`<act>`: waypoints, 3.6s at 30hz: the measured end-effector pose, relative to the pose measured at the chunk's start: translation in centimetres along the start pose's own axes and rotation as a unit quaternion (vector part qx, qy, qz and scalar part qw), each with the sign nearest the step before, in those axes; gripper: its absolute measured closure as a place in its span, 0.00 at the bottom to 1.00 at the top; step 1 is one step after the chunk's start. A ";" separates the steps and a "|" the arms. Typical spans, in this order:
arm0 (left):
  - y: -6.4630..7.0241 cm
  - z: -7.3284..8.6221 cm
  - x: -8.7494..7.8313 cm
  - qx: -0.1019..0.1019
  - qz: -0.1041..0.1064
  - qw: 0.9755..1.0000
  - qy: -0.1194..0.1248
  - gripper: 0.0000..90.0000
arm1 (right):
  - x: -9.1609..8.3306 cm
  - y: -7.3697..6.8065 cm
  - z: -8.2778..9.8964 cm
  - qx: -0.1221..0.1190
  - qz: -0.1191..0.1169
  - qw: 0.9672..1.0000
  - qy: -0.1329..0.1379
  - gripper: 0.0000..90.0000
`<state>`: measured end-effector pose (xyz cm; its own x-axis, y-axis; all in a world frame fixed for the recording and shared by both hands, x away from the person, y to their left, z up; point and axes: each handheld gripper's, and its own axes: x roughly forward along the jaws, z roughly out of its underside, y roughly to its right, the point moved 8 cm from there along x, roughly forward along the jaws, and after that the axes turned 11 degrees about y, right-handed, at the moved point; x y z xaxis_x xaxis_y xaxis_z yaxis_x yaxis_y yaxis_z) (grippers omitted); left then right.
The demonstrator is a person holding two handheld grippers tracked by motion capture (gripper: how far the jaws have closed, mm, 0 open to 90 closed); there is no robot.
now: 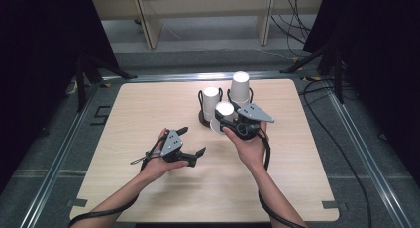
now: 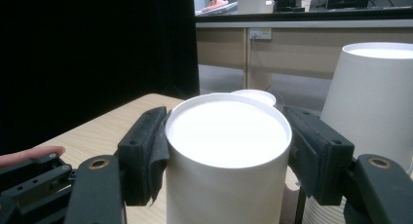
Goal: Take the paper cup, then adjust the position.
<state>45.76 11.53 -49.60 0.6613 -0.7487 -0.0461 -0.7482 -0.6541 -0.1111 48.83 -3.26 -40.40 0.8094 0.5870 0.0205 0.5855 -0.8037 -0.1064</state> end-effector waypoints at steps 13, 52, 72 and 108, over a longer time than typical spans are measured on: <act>0.7 0.6 -0.4 -0.007 0.005 1.000 0.002 0.02 | -1.0 0.1 1.0 0.025 -0.003 1.000 -0.008 0.40; 1.6 0.3 -1.8 -0.032 0.009 0.999 0.018 0.01 | -4.5 6.1 3.2 0.243 0.055 0.967 0.043 0.40; 1.5 0.2 -2.1 -0.031 0.003 0.999 0.019 0.01 | -4.8 6.7 3.0 0.255 0.063 0.964 0.045 0.40; 3.3 -1.7 1.9 -0.009 0.042 0.999 0.028 0.00 | -4.7 7.2 4.1 0.329 0.061 0.941 0.045 0.40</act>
<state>44.44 7.71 -48.35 0.5926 -0.8055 0.0020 -0.8020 -0.5902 -0.0915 49.01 -11.40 -45.39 0.8869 0.4592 0.0500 0.3568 -0.6123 -0.7055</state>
